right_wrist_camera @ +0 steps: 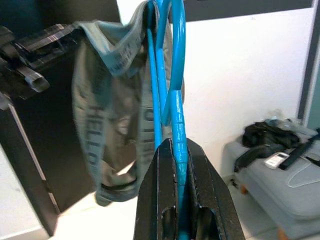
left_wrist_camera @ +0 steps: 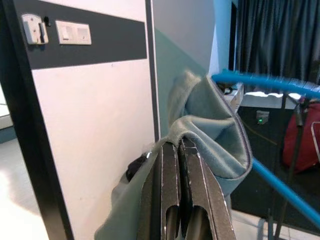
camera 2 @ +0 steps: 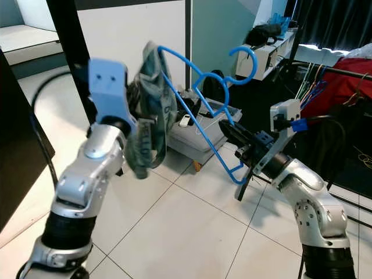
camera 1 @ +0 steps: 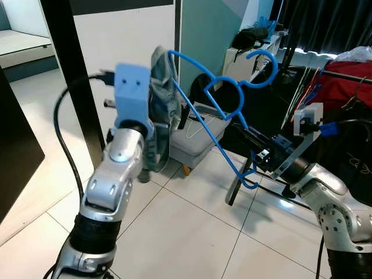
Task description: Hang hanger
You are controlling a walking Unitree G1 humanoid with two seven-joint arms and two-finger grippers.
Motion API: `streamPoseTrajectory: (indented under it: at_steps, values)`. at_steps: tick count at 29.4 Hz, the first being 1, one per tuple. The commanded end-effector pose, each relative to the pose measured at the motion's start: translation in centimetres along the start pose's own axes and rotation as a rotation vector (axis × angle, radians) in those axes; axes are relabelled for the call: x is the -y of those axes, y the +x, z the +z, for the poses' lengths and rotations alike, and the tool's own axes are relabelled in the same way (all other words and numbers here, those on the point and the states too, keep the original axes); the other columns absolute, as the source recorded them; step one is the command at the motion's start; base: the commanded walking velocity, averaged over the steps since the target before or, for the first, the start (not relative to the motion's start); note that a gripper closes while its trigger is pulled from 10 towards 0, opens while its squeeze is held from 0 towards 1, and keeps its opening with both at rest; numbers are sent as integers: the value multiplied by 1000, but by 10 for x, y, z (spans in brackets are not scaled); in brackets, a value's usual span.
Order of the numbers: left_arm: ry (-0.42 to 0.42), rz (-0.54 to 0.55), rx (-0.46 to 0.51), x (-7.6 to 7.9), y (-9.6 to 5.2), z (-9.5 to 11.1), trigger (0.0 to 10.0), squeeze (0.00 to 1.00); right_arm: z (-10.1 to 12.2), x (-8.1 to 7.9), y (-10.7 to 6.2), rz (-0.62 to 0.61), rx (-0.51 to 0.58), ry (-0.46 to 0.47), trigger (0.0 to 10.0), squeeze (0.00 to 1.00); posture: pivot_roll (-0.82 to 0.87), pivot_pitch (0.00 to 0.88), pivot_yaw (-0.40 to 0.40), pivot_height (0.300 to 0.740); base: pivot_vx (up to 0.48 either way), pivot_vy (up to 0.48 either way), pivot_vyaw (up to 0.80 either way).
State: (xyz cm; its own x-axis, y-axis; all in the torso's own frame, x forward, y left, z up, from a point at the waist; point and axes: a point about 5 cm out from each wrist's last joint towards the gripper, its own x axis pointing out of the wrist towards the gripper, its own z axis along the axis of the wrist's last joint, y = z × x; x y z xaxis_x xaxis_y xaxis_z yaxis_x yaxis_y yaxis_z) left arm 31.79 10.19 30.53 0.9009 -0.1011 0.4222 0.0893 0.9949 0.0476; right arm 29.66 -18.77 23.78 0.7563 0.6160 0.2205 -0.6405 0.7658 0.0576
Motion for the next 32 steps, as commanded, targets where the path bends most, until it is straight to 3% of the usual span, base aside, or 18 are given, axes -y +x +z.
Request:
streamPoseTrajectory:
  at_steps: [1, 14, 19, 22, 30, 32]
  values:
    - [-1, -2, 1, -3, 0, 2, 0, 0, -1, 1, 0, -11, -6, -17, 10000, 0, -27, 0, -33, 740, 0, 0, 0]
    - [-72, -53, 24, 7, 2, 14, 0, 0, -27, 7, 2, -103, -143, -65, 10000, 0, -22, 0, -34, 740, 0, 0, 0]
    - [-103, -74, 18, 12, 3, 15, 0, 0, -52, -12, 5, 7, -271, -15, 10000, 0, -20, 0, -34, 740, 0, 0, 0]
    - [-101, -82, 16, 14, 3, 15, 0, 0, -68, -32, 1, 125, -357, 7, 10000, 0, -21, 0, -34, 740, 0, 0, 0]
    - [-123, -83, 8, 14, 3, 15, 0, 0, -74, -36, 3, 123, -363, 3, 10000, 0, -22, 0, -34, 740, 0, 0, 0]
    - [-128, -89, 7, 17, 3, 15, 0, 0, -68, -37, 9, 131, -317, 7, 10000, 0, -19, 0, -35, 740, 0, 0, 0]
